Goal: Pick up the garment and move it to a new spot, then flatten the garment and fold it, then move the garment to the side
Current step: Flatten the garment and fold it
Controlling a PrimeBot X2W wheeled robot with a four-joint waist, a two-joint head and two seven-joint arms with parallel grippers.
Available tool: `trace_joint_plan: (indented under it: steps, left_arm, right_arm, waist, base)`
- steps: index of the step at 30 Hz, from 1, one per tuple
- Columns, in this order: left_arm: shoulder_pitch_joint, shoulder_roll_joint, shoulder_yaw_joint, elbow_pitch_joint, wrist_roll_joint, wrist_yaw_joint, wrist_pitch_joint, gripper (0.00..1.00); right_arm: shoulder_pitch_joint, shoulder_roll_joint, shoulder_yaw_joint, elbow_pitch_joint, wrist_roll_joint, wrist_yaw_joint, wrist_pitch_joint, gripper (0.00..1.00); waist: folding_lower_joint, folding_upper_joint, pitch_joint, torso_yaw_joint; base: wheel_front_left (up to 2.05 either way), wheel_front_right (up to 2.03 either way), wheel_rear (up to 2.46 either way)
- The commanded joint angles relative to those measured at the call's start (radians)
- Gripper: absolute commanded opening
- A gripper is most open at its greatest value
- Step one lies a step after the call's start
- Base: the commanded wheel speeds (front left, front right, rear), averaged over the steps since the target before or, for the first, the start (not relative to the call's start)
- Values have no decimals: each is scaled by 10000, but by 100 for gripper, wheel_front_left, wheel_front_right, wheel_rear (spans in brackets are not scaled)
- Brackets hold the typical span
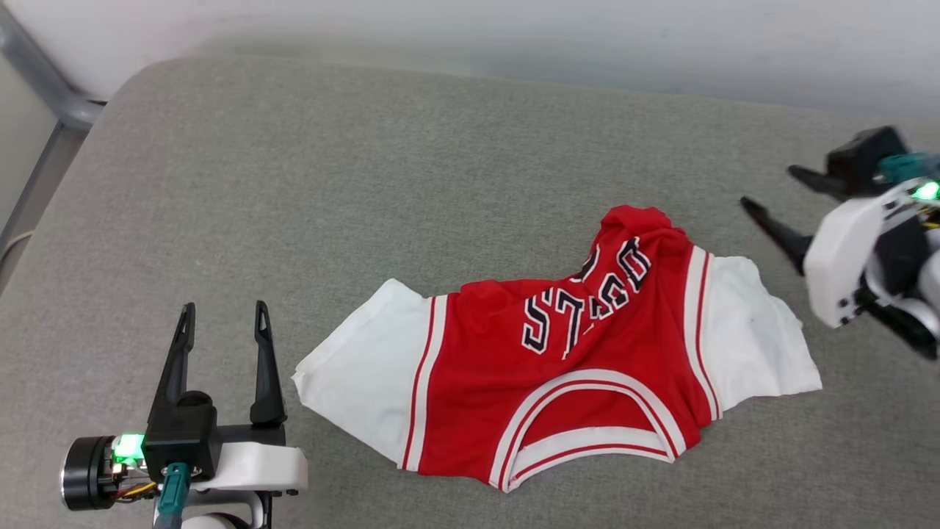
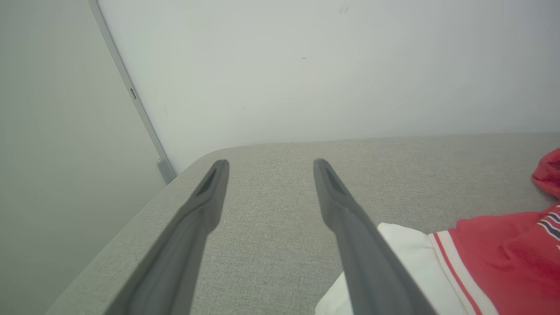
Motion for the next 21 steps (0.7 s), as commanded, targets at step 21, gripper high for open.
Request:
trace_joint_plan:
  steps: [21]
  left_arm:
    - [-121, -214, -91, -111, 73, -175, -25, 100]
  right_arm:
    - [2009, -2241, -198, -2913, 1408, -10, 6752, 100]
  waist:
    - [-1, -1, 379, 264]
  base:
    - [0, 0, 0]
